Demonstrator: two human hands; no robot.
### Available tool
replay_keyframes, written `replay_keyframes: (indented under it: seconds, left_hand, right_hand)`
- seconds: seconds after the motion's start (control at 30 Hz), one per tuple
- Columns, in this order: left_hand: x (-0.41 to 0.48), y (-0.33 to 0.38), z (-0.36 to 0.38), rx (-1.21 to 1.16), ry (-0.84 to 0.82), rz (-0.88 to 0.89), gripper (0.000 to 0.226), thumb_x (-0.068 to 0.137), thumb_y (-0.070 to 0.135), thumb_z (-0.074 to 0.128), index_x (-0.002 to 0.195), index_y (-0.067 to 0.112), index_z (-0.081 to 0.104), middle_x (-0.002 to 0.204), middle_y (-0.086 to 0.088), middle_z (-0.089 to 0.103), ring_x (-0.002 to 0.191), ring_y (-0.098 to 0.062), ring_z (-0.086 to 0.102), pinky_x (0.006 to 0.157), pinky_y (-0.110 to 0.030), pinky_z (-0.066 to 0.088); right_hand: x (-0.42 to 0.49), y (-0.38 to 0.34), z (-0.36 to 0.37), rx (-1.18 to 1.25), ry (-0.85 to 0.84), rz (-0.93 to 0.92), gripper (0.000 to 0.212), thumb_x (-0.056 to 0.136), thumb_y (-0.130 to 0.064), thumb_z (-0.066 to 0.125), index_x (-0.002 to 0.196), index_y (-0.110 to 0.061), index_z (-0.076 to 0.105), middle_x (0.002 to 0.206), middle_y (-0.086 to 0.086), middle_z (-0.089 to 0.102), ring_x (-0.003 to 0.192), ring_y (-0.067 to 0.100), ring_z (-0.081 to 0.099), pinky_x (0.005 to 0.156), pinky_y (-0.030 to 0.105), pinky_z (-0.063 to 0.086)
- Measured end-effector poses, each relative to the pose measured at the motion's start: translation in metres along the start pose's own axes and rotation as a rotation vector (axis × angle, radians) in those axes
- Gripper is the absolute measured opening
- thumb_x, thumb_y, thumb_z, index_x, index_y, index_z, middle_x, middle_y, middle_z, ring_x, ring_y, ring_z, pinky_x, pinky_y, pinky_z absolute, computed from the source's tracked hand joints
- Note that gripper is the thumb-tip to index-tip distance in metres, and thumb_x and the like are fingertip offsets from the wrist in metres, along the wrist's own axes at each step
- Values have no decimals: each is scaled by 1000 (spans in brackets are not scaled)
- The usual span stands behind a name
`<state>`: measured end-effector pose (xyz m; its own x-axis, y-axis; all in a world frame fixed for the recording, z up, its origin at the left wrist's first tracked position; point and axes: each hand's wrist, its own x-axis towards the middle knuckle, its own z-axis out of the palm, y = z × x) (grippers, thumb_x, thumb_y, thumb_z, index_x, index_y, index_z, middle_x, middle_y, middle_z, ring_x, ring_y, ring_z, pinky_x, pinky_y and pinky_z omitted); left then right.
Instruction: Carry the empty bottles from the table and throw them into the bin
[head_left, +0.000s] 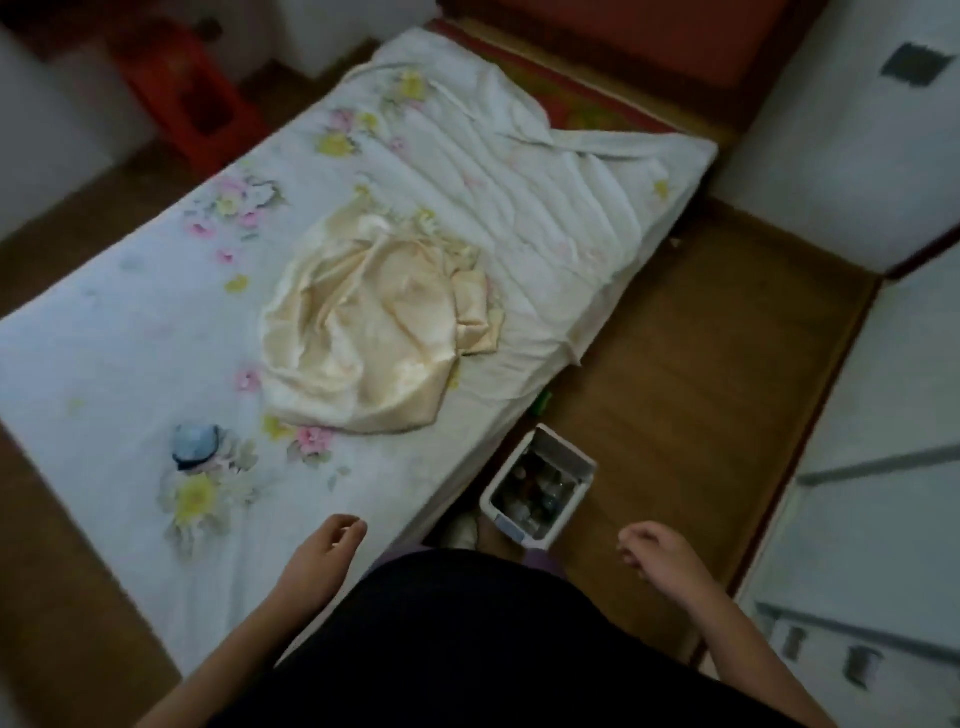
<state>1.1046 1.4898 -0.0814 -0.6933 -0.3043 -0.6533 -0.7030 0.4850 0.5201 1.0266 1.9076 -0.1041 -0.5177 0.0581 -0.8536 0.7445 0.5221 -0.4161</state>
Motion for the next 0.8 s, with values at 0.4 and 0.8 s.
replay_keyframes:
  seconds: [0.4, 0.8]
  left_hand:
    - [-239, -170, 93, -652, 601, -471, 17, 101, 39, 52, 100, 29, 66, 101, 2, 71, 96, -19, 68, 86, -42, 53]
    - [-412, -324, 175, -1147, 902, -855, 21, 105, 36, 45, 100, 24, 62, 105, -1, 67, 99, -24, 64, 90, -47, 51]
  right_hand:
    - [-43, -61, 104, -732, -352, -576, 17, 94, -37, 62, 109, -29, 64, 104, -6, 67, 99, 13, 64, 86, 34, 54]
    - [-169, -46, 327, -989, -617, -913, 15, 92, -27, 66, 103, -18, 70, 94, 2, 74, 89, 18, 70, 87, 41, 56]
